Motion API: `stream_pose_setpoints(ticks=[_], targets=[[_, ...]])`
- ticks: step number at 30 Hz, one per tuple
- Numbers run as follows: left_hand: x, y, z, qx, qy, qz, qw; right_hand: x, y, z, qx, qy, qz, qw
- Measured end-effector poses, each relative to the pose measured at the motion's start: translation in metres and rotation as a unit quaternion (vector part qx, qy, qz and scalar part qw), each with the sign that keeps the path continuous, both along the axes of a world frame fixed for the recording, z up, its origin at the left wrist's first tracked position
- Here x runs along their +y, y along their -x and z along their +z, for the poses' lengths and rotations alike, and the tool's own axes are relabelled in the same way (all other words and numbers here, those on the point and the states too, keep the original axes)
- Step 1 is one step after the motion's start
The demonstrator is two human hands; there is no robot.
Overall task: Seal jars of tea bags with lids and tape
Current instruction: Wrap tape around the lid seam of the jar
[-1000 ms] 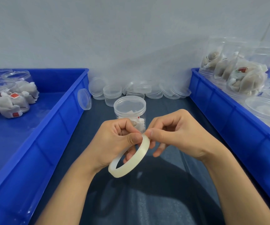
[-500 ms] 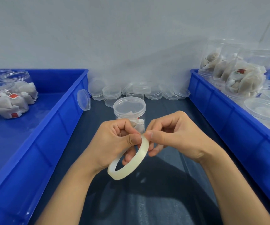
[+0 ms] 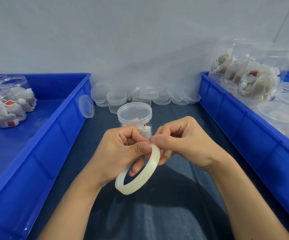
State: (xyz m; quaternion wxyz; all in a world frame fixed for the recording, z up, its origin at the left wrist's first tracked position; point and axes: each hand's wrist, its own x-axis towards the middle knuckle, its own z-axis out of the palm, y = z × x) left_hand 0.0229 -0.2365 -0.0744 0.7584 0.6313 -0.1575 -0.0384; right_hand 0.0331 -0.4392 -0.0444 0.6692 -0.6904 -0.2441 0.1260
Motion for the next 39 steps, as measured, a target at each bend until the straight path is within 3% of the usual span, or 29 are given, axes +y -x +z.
stream_pose_setpoints(ticks=[26, 39], targets=[[0.001, 0.000, -0.005, -0.034, -0.009, 0.005, 0.999, 0.001, -0.002, -0.004, 0.008, -0.014, 0.004, 1.000], [0.004, -0.004, -0.009, -0.010, 0.018, -0.050, 0.999, -0.001, -0.001, -0.002, 0.004, -0.017, 0.034, 0.999]])
